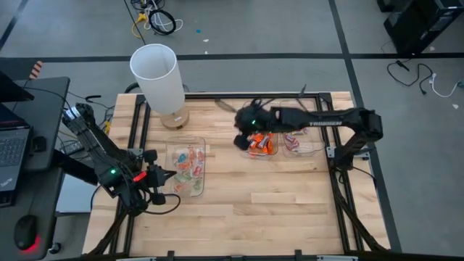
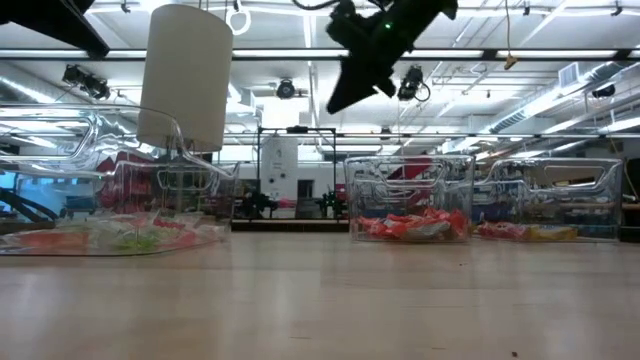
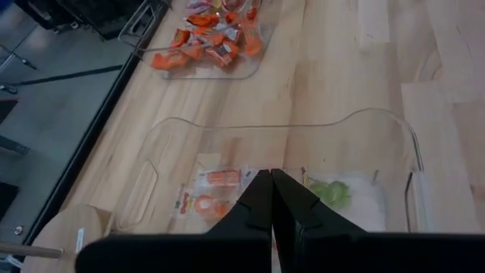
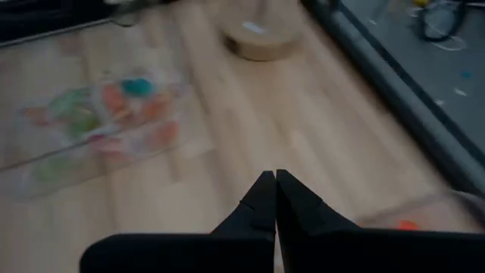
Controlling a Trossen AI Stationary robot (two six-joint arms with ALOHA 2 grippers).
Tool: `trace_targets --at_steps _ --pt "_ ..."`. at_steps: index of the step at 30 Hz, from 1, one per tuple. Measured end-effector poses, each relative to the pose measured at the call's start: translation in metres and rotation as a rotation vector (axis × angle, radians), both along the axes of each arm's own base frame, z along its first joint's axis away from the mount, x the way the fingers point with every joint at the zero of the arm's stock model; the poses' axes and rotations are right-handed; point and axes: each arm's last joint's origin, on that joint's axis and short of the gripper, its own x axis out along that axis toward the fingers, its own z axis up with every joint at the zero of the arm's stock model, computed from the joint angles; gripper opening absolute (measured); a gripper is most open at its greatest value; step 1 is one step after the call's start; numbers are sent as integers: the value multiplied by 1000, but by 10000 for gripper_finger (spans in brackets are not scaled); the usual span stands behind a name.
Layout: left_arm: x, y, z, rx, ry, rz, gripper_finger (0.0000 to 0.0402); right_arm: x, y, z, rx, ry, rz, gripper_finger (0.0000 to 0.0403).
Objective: Sort candy
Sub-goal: Move the center transparent bin to the top middle of the table
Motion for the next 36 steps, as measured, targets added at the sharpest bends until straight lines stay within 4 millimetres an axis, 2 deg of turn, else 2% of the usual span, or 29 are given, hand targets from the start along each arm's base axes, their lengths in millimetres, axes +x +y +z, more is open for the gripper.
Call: trace_targets --at_steps 6,11,18,36 --pt "1 -2 1 -29 -9 -3 0 23 27 -31 75 30 31 0" --pt "1 -2 1 -32 -11 -4 0 31 38 -55 137 83 -9 0" --pt "2 -3 1 -40 -16 -5 0 24 38 -60 153 147 -108 0" --pt "2 -3 1 -39 -14 -7 0 16 38 -62 144 214 -154 0"
